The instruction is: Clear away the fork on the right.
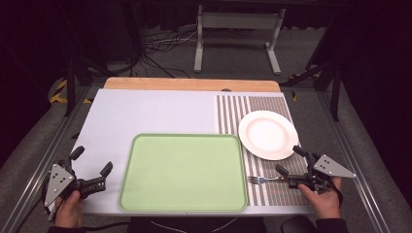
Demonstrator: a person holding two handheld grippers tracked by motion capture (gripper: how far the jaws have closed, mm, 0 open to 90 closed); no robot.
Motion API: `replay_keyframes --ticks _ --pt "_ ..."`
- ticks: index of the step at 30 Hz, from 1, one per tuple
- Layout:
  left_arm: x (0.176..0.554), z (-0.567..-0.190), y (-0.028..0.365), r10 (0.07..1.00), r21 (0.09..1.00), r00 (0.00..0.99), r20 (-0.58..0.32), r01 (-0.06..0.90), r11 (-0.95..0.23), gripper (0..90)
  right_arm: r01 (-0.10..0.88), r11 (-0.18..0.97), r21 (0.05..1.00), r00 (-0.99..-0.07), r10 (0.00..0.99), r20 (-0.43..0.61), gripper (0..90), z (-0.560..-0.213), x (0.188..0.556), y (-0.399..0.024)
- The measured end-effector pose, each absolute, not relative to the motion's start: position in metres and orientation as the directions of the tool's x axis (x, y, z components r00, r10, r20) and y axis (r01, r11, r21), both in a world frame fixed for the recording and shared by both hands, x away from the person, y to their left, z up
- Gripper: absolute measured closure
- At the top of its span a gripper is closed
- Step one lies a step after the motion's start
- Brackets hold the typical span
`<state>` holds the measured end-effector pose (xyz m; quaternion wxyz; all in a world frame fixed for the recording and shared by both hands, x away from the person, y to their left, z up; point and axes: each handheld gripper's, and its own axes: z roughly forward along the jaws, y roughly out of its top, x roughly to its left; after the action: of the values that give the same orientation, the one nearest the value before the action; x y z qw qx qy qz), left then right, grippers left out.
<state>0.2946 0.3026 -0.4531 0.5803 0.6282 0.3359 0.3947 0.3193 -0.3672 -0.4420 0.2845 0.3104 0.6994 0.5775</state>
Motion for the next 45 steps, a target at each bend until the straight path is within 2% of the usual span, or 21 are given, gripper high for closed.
replay_keyframes --ticks 18,29,40,45 --pt "0.295 -0.453 0.303 0.884 0.993 0.453 0.115 -0.033 -0.112 0.0 0.112 0.140 0.984 -0.645 0.763 -0.035 4.1 -0.441 0.322 -0.366" --pt "0.296 -0.454 0.303 0.887 0.993 0.448 0.114 -0.017 -0.119 0.0 0.136 0.153 0.979 -0.682 0.731 -0.020 4.1 -0.422 0.338 -0.352" --pt "0.296 -0.454 0.302 0.884 0.991 0.451 0.123 -0.017 -0.129 0.0 0.138 0.255 0.957 -0.747 0.662 -0.068 3.7 -0.405 0.355 -0.334" --pt "0.296 -0.454 0.302 0.885 0.991 0.449 0.125 -0.017 -0.132 0.0 0.144 0.369 0.918 -0.778 0.615 -0.125 5.3 -0.393 0.360 -0.329"
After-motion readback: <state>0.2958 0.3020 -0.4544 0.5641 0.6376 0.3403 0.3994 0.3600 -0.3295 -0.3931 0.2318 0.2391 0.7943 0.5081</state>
